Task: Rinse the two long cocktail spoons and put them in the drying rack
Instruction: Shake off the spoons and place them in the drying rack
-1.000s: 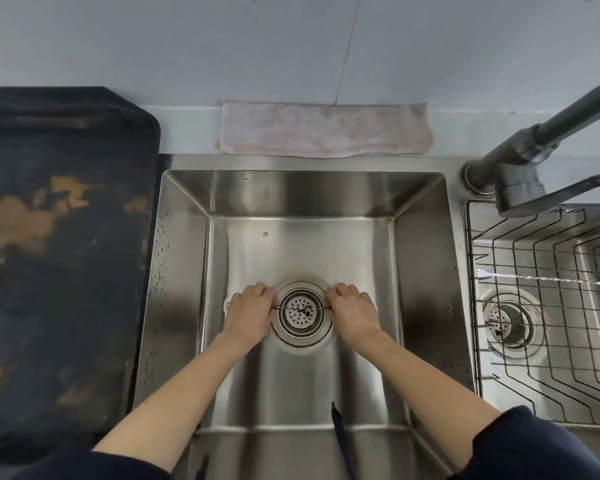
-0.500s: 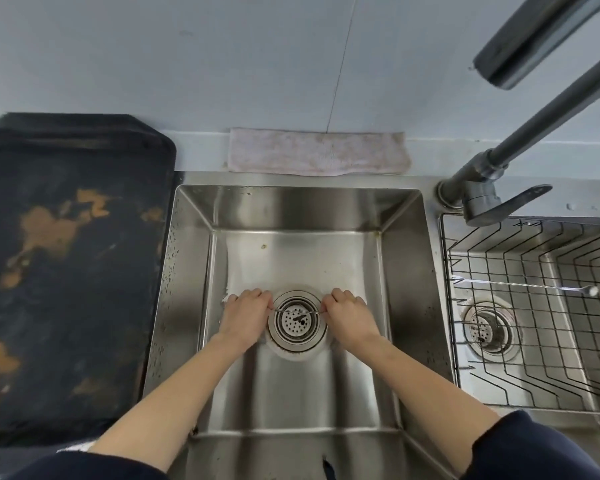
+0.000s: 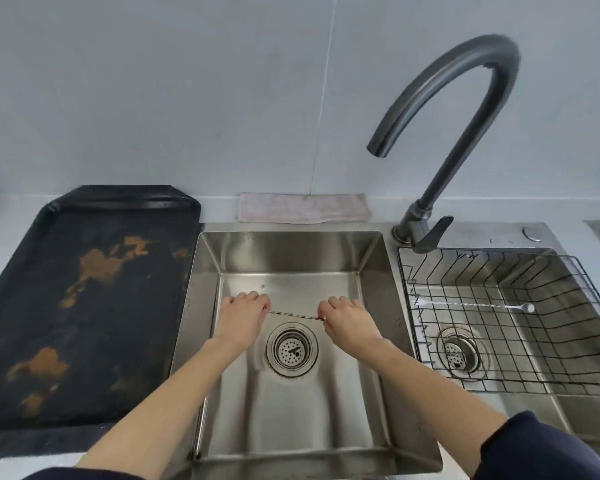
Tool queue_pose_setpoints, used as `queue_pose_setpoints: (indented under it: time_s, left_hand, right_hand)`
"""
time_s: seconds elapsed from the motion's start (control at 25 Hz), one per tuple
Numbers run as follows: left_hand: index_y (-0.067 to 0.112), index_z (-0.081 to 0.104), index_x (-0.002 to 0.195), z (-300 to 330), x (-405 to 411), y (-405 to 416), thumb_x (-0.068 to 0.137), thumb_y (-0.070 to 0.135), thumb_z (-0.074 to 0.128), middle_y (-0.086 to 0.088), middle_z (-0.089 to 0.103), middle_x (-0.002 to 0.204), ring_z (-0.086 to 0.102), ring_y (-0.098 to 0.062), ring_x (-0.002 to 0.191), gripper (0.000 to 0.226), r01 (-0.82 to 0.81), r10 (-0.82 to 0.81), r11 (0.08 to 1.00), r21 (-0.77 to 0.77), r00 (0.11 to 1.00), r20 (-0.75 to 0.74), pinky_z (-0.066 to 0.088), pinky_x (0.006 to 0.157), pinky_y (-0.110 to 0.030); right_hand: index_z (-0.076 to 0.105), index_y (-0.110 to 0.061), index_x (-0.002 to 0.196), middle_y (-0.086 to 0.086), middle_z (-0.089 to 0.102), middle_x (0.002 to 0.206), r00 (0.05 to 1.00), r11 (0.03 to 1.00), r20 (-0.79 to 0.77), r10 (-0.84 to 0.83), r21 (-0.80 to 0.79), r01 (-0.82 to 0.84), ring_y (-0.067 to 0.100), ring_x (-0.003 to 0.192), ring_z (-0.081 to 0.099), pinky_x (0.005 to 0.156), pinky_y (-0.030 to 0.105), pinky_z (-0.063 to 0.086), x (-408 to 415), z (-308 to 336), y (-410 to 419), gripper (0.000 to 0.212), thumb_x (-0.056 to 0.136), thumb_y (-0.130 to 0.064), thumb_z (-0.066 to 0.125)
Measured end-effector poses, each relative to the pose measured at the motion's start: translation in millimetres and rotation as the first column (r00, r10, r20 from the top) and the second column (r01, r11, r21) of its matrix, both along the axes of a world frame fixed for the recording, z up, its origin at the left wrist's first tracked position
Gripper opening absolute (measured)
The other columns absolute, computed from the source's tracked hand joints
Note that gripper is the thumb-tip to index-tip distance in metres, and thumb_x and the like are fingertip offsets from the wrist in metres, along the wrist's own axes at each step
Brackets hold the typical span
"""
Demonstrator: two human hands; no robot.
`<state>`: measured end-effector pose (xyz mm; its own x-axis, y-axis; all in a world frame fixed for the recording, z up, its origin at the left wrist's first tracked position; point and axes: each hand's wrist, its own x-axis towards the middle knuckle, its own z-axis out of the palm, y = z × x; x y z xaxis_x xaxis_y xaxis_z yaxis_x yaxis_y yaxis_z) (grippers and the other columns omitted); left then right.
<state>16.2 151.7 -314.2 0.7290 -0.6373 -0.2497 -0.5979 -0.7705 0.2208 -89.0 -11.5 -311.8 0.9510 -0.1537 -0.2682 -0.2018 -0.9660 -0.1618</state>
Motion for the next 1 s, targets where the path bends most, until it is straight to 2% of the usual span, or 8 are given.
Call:
queue_pose_setpoints:
  time_s: [0.32, 0.44, 0.68, 1.0]
  left_hand:
    - [0.017, 0.055, 0.115, 42, -29, -4, 0.099, 0.019, 0.03, 0.0, 0.061, 0.121, 0.053, -0.02, 0.115, 0.03, 0.05, -0.039, 0.993, -0.103, 0.994, 0.101, 0.032, 0.098, -0.033]
    - [0.016, 0.056, 0.114, 51, -45, -18, 0.099, 0.02, 0.03, 0.0, 0.062, 0.12, 0.053, -0.02, 0.116, 0.03, 0.086, -0.072, 0.989, -0.12, 0.991, 0.115, 0.033, 0.098, -0.034]
    - [0.016, 0.058, 0.11, 57, -84, -63, 0.095, 0.022, 0.04, 0.0, 0.063, 0.116, 0.055, -0.02, 0.113, 0.024, 0.215, -0.2, 0.963, -0.162, 0.974, 0.105, 0.037, 0.095, -0.033]
    - [0.016, 0.055, 0.116, 56, -134, -139, 0.094, 0.016, 0.041, -0.002, 0.06, 0.122, 0.053, -0.021, 0.116, 0.027, 0.34, -0.331, 0.929, -0.147, 0.94, 0.08, 0.04, 0.096, -0.033]
  right_hand:
    - [0.058, -0.008, 0.117, 0.011, 0.063, 0.115, 0.979, 0.997, 0.19, -0.076, 0.009, 0.076, 0.029, 0.111, 0.056, 0.094, 0.036, 0.042, -35, 33, -7, 0.028, 0.092, -0.002, 0.045]
    - [0.064, -0.004, 0.107, 0.015, 0.068, 0.104, 0.95, 0.993, 0.29, -0.114, 0.02, 0.113, 0.033, 0.101, 0.062, 0.082, 0.038, 0.05, -55, 40, -19, 0.024, 0.086, 0.004, 0.054]
    - [0.058, -0.01, 0.115, 0.008, 0.06, 0.116, 0.945, 0.974, 0.25, -0.211, -0.027, 0.225, 0.028, 0.113, 0.053, 0.085, 0.036, 0.046, -110, 53, -61, 0.027, 0.093, -0.004, 0.043]
    - [0.058, -0.013, 0.116, 0.005, 0.063, 0.114, 0.921, 0.94, 0.241, -0.308, -0.073, 0.333, 0.024, 0.108, 0.056, 0.076, 0.033, 0.049, -172, 56, -129, 0.027, 0.094, -0.005, 0.044]
